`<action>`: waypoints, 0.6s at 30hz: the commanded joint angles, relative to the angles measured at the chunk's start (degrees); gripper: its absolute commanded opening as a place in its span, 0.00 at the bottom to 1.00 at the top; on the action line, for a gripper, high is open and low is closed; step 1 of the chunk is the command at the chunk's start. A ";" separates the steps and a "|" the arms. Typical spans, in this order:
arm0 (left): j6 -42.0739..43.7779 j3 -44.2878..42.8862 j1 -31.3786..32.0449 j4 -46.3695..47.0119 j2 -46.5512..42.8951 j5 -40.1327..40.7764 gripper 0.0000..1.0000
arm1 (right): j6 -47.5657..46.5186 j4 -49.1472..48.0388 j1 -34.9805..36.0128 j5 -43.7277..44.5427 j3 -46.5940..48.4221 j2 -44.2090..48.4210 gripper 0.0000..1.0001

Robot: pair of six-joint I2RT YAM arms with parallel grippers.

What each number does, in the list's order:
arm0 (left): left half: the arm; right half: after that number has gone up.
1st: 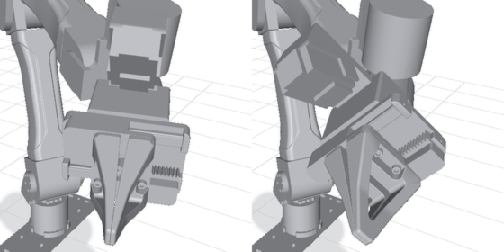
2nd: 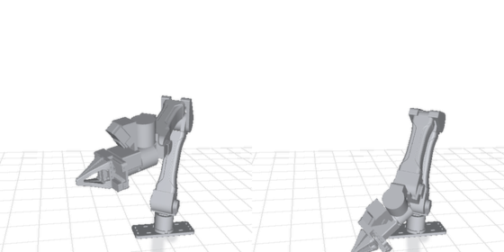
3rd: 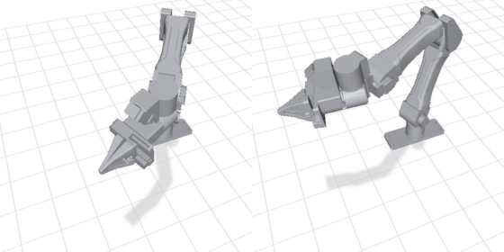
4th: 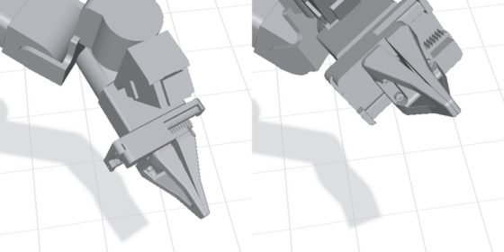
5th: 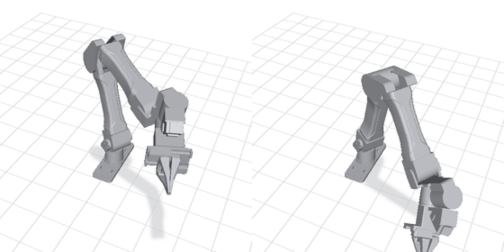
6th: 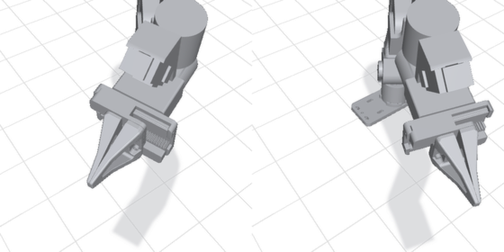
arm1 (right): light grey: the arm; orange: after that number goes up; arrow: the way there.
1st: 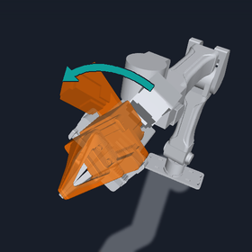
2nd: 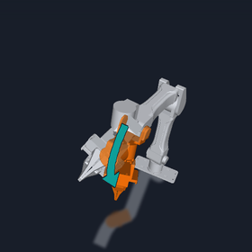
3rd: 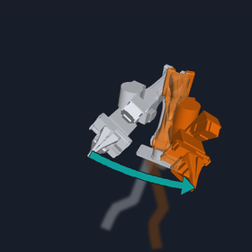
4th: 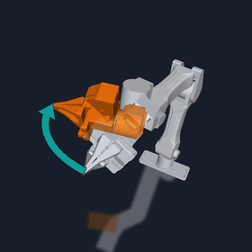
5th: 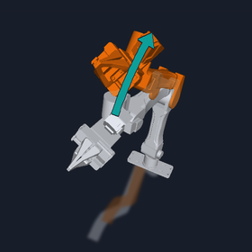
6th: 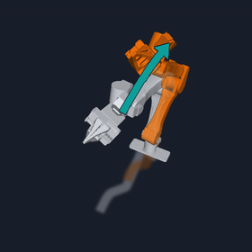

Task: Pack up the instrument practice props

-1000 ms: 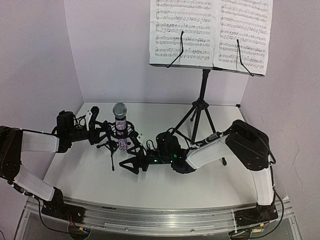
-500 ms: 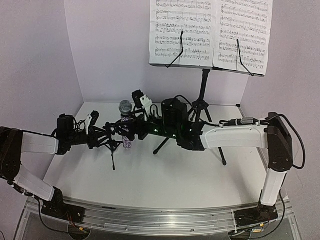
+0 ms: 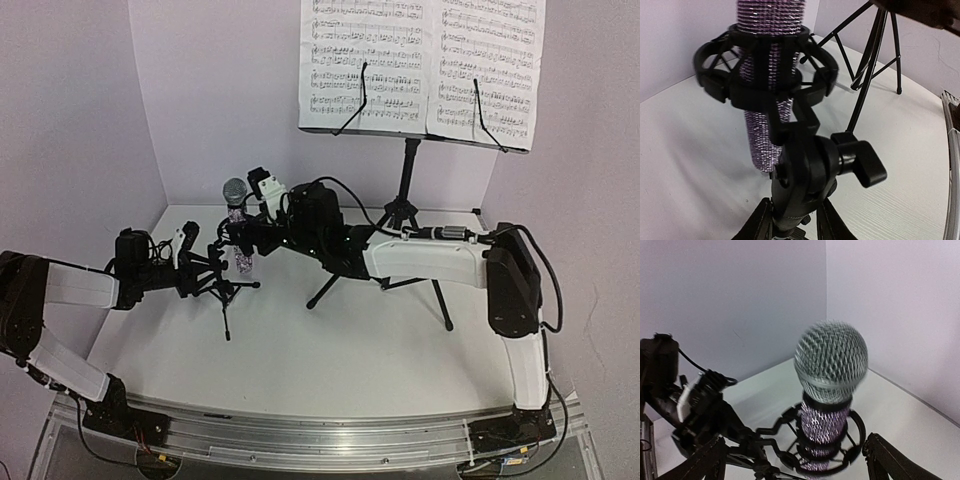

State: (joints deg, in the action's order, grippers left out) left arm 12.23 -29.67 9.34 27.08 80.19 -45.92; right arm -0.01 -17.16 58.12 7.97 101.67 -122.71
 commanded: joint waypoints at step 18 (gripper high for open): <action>2.14 -3.03 0.59 3.52 1.82 -0.40 0.37 | -3.21 -0.24 -1.66 1.11 26.61 -17.39 0.93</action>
State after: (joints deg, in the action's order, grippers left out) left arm 13.59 -30.11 9.43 28.12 81.64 -45.54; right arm -1.59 -15.46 57.16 9.02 122.35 -136.87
